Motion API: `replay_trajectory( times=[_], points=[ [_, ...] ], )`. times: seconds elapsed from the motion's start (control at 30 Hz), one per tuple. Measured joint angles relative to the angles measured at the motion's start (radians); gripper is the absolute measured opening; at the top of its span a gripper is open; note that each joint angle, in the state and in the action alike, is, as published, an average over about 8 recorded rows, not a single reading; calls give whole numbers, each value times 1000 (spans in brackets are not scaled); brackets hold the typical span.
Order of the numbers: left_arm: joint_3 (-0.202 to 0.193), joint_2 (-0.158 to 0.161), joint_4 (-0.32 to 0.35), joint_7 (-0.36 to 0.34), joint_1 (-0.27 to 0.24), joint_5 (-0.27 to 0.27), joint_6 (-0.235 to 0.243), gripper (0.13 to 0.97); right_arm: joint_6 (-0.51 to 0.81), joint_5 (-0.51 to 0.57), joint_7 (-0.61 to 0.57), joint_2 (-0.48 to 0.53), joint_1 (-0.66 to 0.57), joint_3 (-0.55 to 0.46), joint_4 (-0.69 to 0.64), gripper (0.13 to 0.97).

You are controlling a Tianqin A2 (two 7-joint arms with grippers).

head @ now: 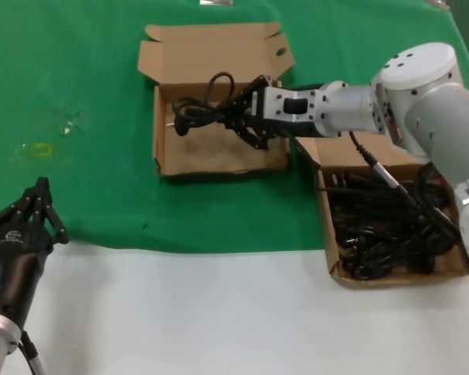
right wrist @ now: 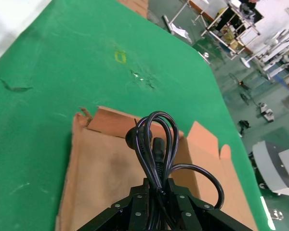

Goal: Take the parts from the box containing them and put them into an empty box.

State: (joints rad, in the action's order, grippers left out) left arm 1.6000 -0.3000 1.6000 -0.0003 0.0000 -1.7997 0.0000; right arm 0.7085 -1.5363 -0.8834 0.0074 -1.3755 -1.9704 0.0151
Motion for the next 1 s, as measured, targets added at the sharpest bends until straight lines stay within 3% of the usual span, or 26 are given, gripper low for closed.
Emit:
replay_trajectory(
  times=[0.53,1.0],
  points=[
    [0,0,0,0,0,0,0,144,-48,-29,-76,-7,21,25,2,211],
    [0,0,0,0,0,0,0,144,-51,-47,-136,-3,30,56,-4,309]
  ],
)
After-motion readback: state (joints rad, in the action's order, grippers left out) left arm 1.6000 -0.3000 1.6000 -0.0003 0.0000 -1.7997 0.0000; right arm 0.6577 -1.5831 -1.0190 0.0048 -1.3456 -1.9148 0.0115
